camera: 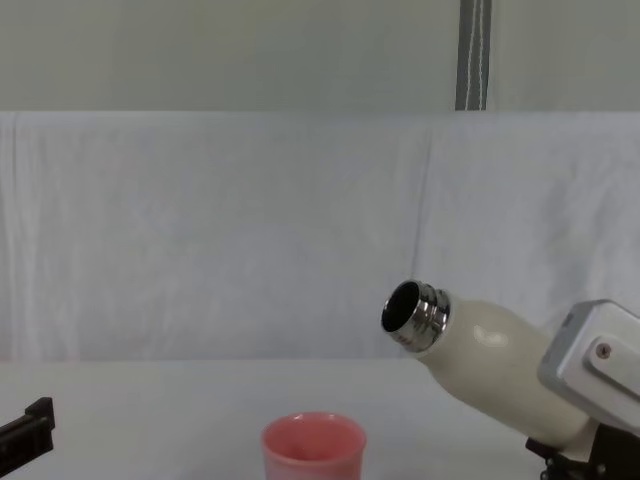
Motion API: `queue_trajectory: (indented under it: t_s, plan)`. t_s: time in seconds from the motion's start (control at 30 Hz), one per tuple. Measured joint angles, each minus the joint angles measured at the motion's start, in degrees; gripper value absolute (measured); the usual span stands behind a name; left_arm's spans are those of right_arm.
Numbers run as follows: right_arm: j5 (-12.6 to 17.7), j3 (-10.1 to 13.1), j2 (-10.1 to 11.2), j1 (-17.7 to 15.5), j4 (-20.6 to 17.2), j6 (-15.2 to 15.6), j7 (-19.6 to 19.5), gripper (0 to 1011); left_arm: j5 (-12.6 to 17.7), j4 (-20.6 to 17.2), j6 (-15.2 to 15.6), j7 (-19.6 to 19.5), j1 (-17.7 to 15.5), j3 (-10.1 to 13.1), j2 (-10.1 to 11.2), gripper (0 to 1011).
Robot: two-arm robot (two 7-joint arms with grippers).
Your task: Grasp the thermos with one hand and pour water into the cup lid.
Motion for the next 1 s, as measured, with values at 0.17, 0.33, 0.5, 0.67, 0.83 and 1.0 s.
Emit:
queue_trajectory:
  t_s: [0.17,0.33,0.5,0.67,0.83,1.0]
  plan:
    - [-1.67,-0.37,0.52,0.32,-0.04,0.03,-0.17,951,0.0,0.0,0.0,0.0,0.0,0.0,0.0,1001]
    - [-3.39,-0.98,1.13,0.88,-0.08,0.08,-0.19,951,0.0,0.0,0.0,0.0,0.0,0.0,0.0,1001]
    - [-4.91,-1.69,1.71,1.58,0.0,0.17,-0.19,951,0.0,0.0,0.0,0.0,0.0,0.0,0.0,1001]
    - [-6.34,-2.4,2.2,2.31,0.2,0.27,-0.11,951,0.0,0.0,0.0,0.0,0.0,0.0,0.0,1001]
    - [-7.14,-2.88,2.43,2.81,0.45,0.36,-0.08,951,0.0,0.0,0.0,0.0,0.0,0.0,0.0,1001]
    - [-8.01,-3.43,2.75,3.43,0.68,0.48,0.05,951,0.0,0.0,0.0,0.0,0.0,0.0,0.0,1001]
